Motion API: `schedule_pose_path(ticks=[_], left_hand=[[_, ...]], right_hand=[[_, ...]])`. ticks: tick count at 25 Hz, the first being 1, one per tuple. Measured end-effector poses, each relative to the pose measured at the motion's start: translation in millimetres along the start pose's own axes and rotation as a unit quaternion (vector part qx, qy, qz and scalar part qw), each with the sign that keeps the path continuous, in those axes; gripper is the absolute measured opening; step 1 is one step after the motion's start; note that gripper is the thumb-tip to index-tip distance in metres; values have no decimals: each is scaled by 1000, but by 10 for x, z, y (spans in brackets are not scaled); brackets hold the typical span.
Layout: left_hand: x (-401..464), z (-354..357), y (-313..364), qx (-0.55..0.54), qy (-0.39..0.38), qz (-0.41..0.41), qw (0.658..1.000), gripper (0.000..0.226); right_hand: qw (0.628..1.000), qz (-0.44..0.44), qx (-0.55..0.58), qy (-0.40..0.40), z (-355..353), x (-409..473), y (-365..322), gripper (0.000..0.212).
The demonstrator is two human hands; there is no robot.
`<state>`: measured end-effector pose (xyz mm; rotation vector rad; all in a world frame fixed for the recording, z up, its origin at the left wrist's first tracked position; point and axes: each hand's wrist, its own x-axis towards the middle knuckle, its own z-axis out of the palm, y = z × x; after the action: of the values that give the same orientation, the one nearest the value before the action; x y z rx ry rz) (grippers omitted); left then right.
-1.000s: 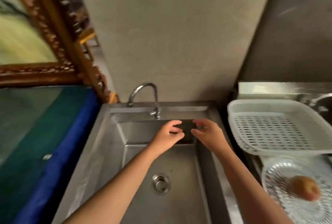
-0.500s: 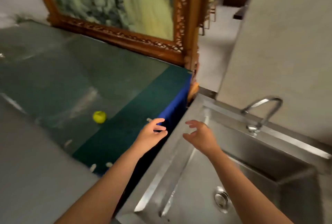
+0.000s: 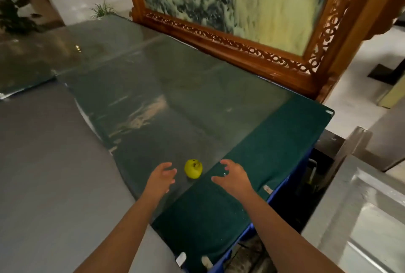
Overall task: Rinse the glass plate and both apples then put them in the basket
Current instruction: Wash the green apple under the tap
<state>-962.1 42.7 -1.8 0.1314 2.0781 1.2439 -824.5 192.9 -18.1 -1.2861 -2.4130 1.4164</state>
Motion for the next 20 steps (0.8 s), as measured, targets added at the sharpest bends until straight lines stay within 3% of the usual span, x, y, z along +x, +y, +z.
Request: schedule_pose_path(ticks=[7,13,16,20], left_hand=[[636,272,53,15,-75,-45,996,40],[595,365,-3,-44,-103,-43,993,25],[418,489,48,-105,-121,-31,987,16],[8,1028,210,-124,-236,-14,964,11]], right_hand=[[999,13,9,-42,542,639,-17,74],[990,38,123,-57,636,597,-12,47],[985,23,167,-31,395,400,39,45],[973,6,221,63,-249,-60,374,42]])
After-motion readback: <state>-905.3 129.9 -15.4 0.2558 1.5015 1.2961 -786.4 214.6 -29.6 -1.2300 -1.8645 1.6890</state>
